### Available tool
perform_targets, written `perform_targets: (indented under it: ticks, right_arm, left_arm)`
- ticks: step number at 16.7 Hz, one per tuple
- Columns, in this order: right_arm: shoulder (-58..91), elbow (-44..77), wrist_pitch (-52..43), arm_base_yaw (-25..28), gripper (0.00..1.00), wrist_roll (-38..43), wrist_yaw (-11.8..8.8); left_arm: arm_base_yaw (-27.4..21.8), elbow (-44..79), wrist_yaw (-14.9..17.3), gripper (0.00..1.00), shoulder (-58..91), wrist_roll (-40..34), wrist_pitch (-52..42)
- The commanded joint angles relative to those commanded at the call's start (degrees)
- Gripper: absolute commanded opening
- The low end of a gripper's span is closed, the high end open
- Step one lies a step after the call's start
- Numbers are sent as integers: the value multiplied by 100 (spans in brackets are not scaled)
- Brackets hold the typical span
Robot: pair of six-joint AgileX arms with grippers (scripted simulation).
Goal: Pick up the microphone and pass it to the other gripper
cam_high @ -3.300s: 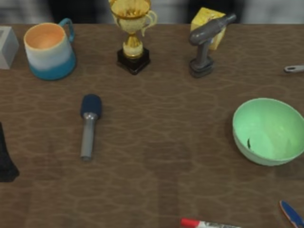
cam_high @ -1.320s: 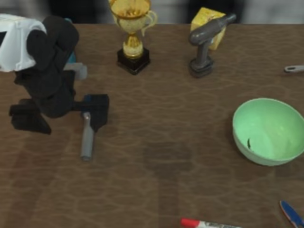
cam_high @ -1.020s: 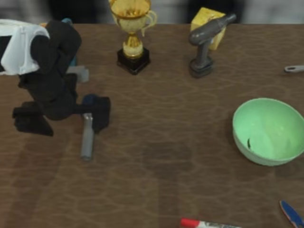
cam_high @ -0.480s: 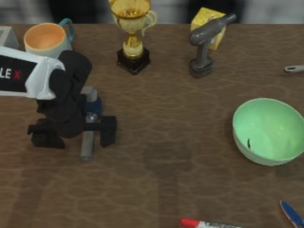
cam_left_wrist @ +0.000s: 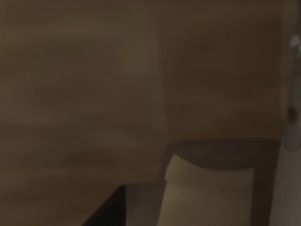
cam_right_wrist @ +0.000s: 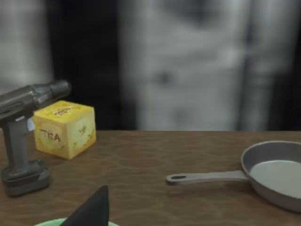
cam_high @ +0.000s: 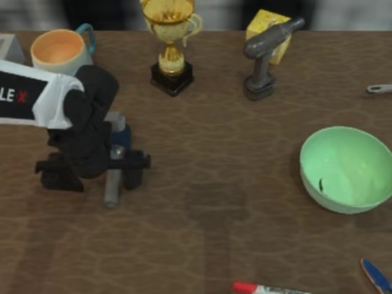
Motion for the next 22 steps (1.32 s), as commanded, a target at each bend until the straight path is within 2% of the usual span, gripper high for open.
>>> perform_targets:
  ticks: [8,16,17,19,22]
  right_arm:
    - [0,0,0,0,100,0,0]
    - [0,0,0,0,100,0,0]
    - [0,0,0,0,100,0,0]
    - [0,0,0,0,100,0,0]
    - [0,0,0,0,100,0,0]
  left_arm:
    - [0,0,0,2,0,0,0]
    - [0,0,0,0,0,0,0]
    - [60,18,-425,0,-330,298,-290]
    - [58,9,-395,0,-338,314,-221]
    - [64,-90,-156,0,-435,428,309]
